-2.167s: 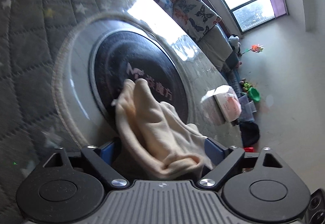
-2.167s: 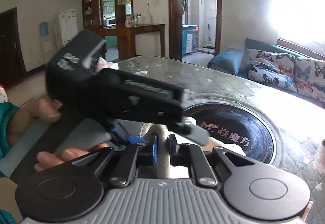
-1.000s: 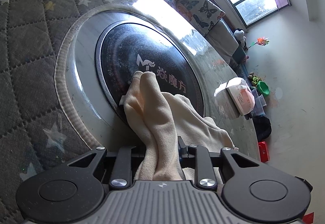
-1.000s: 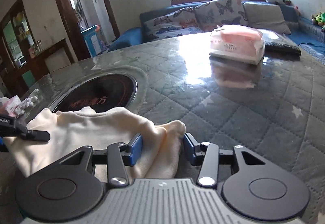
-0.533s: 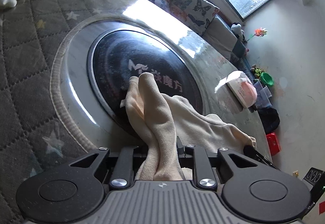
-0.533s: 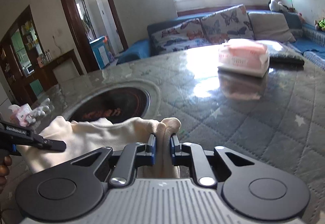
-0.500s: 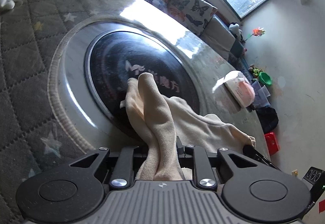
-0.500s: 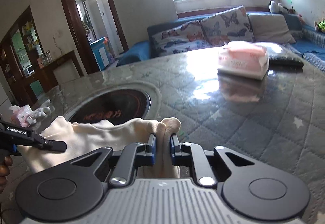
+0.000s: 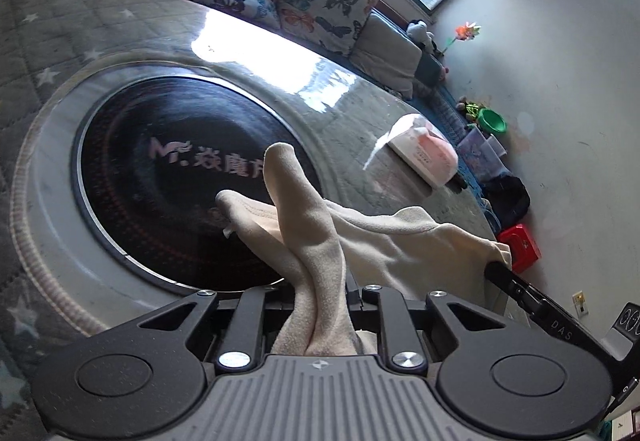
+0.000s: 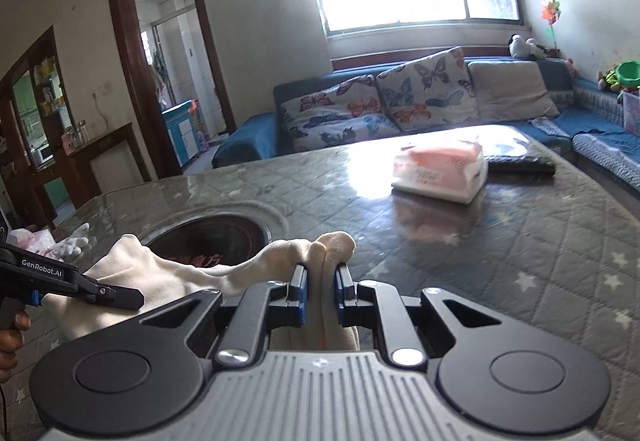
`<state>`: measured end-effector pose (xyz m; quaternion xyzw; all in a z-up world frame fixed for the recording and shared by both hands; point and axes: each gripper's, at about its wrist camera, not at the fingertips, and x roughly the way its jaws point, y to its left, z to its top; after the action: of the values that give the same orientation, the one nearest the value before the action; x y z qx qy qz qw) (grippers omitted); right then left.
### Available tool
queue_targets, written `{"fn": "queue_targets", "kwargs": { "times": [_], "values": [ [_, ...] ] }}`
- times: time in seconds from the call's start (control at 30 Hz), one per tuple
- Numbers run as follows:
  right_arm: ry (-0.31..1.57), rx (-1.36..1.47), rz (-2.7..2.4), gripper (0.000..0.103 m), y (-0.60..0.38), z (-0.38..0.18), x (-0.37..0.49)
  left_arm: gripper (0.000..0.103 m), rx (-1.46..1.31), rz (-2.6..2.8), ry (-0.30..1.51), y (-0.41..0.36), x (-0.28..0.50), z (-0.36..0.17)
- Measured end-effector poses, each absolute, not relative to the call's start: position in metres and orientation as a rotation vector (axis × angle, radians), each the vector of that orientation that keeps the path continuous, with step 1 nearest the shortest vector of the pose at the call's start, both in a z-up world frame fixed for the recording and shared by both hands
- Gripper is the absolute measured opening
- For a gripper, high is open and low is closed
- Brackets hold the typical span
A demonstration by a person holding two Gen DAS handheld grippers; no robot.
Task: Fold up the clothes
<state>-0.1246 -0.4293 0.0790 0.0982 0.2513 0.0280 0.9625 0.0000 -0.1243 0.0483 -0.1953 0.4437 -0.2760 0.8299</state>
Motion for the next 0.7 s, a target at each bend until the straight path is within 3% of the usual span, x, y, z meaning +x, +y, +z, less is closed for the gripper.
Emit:
{"fn": "queue_targets", "kwargs": {
  "times": [0.7],
  "values": [
    [0.432,0.161,-0.112,0.012,-0.501,0.106,-0.153,0.019,-0.226,-0.692,0.9,-0.236,-0.005,0.074]
  ]
}}
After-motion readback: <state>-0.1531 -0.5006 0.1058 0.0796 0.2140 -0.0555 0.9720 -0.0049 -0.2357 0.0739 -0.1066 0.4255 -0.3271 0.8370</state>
